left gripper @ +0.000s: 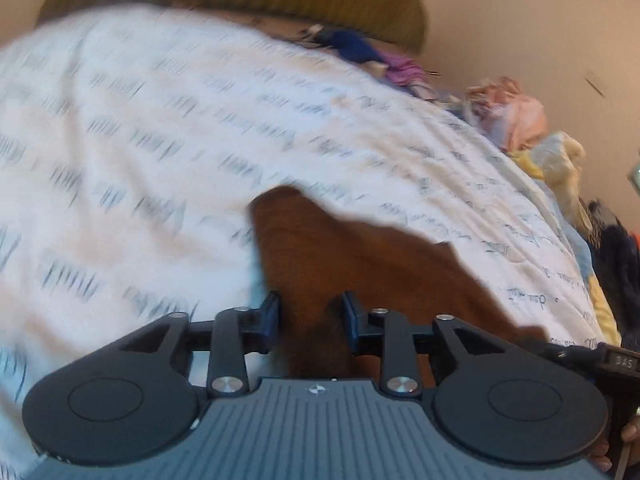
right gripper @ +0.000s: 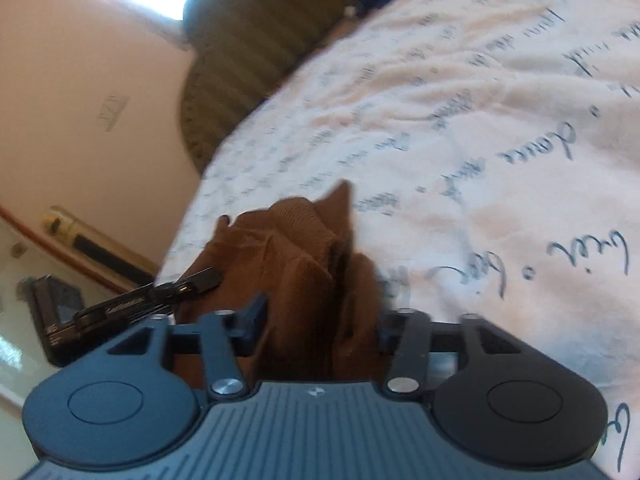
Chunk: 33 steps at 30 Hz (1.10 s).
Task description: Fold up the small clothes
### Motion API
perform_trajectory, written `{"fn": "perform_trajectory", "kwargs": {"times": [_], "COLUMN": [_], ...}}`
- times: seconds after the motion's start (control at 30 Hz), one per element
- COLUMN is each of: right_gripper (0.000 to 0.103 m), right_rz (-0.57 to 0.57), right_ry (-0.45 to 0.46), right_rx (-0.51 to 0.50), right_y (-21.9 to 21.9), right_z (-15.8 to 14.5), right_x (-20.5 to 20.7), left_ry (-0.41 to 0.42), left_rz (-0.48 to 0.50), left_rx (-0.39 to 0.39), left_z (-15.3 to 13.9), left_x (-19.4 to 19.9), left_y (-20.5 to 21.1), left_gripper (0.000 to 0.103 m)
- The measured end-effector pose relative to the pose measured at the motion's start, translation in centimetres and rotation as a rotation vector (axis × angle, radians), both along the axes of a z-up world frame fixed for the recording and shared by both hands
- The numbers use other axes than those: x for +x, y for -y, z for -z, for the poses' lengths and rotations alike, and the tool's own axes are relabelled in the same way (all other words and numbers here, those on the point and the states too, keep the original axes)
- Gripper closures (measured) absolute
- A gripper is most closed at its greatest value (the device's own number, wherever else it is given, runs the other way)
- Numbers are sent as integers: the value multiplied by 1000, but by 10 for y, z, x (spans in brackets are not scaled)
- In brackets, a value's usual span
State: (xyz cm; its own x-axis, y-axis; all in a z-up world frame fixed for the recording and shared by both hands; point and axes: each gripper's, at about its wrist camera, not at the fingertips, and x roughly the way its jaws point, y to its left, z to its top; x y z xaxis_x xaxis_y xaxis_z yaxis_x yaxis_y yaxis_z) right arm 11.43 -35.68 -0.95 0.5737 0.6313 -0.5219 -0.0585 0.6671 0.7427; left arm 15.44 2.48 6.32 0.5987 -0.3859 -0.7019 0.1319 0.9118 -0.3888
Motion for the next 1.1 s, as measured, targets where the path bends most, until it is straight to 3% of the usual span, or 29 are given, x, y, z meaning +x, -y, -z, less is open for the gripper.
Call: {"fn": "perform_trajectory", "kwargs": {"times": [0.07, 0.13, 0.2, 0.3, 0.33, 0.37, 0.4, 0.47, 0.5, 0.57, 0.67, 0.77, 0.83, 0.9, 0.93, 1.0, 1.1], "right_gripper": [37, 35, 33, 33, 33, 33, 35, 76, 81, 81, 81, 77, 63, 54, 50, 50, 50], "right_rz": [-7, -52, -90, -150, -173, -193, -212, -242, -253, -286, -307, -280, -231, -152, -110, -65, -132], "right_ry": [3, 17, 8, -27, -25, -27, -27, -21, -14, 13, -12, -26, -27, 88, 147, 223, 266], "right_rx": [76, 69, 43, 40, 43, 47, 29, -65, -75, -67, -94, -3, 14, 3, -7, -2, 18], "right_y": [7, 9, 9, -2, -9, -17, -27, -45, -48, -50, -55, -42, -28, -11, -5, -3, -39], "right_z": [-1, -8, -10, -4, -4, -3, -2, -5, -7, -15, -4, 5, -7, -33, -45, -68, -89], "right_x": [-15, -34, -56, -77, -83, -85, -87, -87, -88, -96, -102, -100, -99, -107, -108, -94, -50], "left_ry": [-5, -28, -62, -117, -109, -85, -74, -49, -31, -8, -37, 15, 104, 230, 297, 413, 504], "left_rz": [20, 50, 90, 143, 159, 170, 176, 173, 173, 181, 185, 177, 159, 148, 127, 81, 152], "left_rx": [-94, -220, -331, -384, -365, -320, -281, -253, -234, -191, -122, -111, -109, -108, -96, -29, 83], "left_z": [2, 5, 13, 27, 29, 28, 27, 19, 13, 4, 15, 10, -13, -41, -54, -74, -70], "left_x": [-23, -51, -74, -95, -100, -105, -107, -111, -115, -122, -133, -149, -168, -185, -190, -194, -188], "left_y": [-21, -38, -46, -35, -29, -21, -15, -15, -17, -24, -24, -28, -38, -48, -48, -34, 13], "left_gripper": [42, 28, 30, 35, 41, 60, 72, 80, 80, 80, 74, 68, 65, 58, 49, 39, 39]}}
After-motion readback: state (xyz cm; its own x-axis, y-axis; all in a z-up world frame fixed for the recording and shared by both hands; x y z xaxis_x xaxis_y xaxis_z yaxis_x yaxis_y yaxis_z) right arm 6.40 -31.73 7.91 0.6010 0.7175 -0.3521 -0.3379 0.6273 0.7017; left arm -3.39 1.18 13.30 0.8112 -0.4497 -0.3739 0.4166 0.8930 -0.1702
